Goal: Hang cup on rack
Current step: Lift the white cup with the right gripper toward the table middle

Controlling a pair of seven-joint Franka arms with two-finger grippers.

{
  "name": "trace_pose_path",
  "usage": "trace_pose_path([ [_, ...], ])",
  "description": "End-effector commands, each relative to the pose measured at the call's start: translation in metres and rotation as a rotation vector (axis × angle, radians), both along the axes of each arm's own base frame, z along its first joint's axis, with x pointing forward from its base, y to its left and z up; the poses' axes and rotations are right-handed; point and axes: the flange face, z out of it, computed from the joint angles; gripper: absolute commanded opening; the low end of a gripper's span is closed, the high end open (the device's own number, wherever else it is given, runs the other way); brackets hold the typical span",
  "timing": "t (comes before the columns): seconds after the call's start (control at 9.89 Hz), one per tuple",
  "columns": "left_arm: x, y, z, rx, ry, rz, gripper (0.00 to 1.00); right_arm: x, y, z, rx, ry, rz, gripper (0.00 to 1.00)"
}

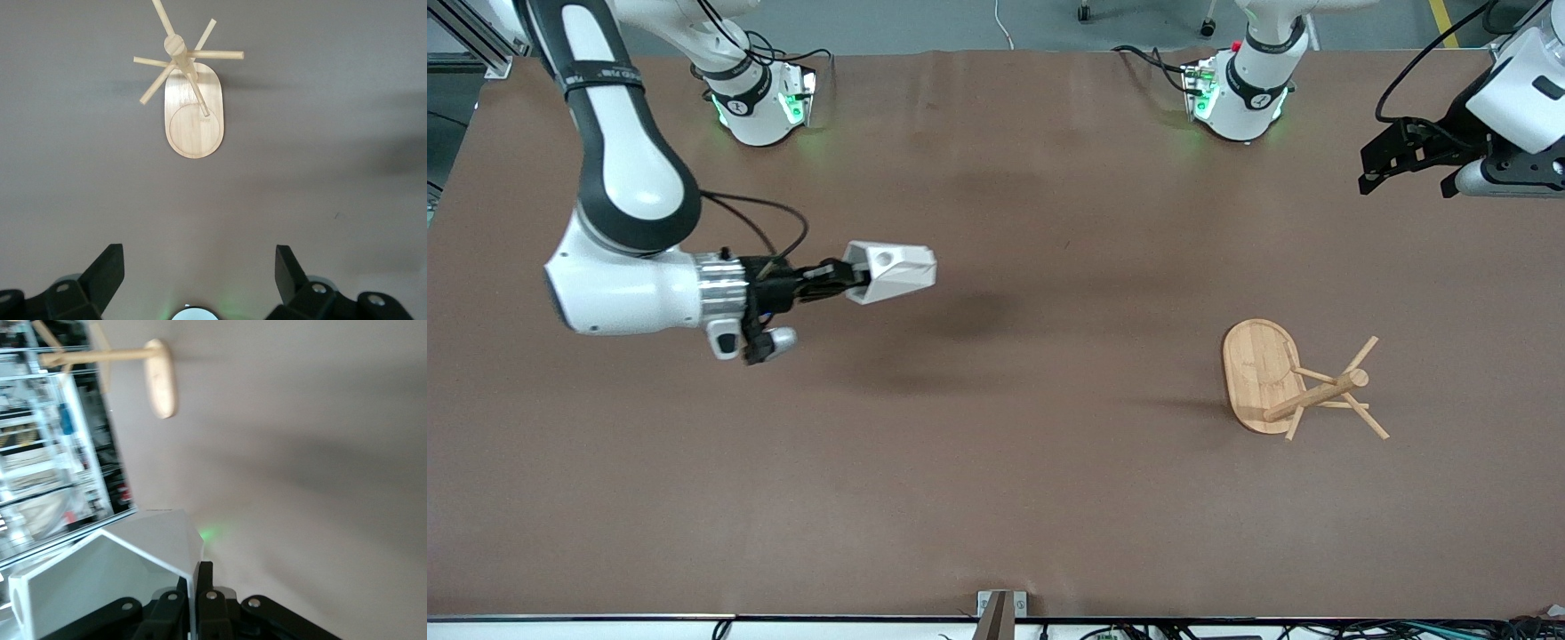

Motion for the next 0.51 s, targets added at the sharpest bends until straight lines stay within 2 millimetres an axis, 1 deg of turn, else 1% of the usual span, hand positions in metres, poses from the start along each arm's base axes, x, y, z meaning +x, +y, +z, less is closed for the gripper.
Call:
trace_pose_path([
  [0.0, 0.003, -0.005, -0.01, -0.074, 0.042, -0.084, 1.0, -0.011, 0.048, 0.001, 0.147, 0.116, -0.04, 0.0],
  [0.1, 0.0, -0.018, 0.01, -0.135, 0.001, -0.122, 1.0, -0.015, 0.066, -0.003, 0.204, 0.155, -0.061, 0.01],
  [0.2, -0.002, -0.033, 0.015, -0.179, -0.004, -0.149, 1.0, -0.017, 0.082, -0.011, 0.259, 0.201, -0.084, 0.01],
  [0.3, -0.007, -0.062, 0.015, -0.221, 0.004, -0.198, 1.0, -0.022, 0.1, -0.017, 0.293, 0.231, -0.098, 0.01],
  [0.4, -0.014, -0.101, 0.018, -0.264, -0.014, -0.263, 1.0, -0.027, 0.116, -0.017, 0.293, 0.224, -0.128, 0.01],
])
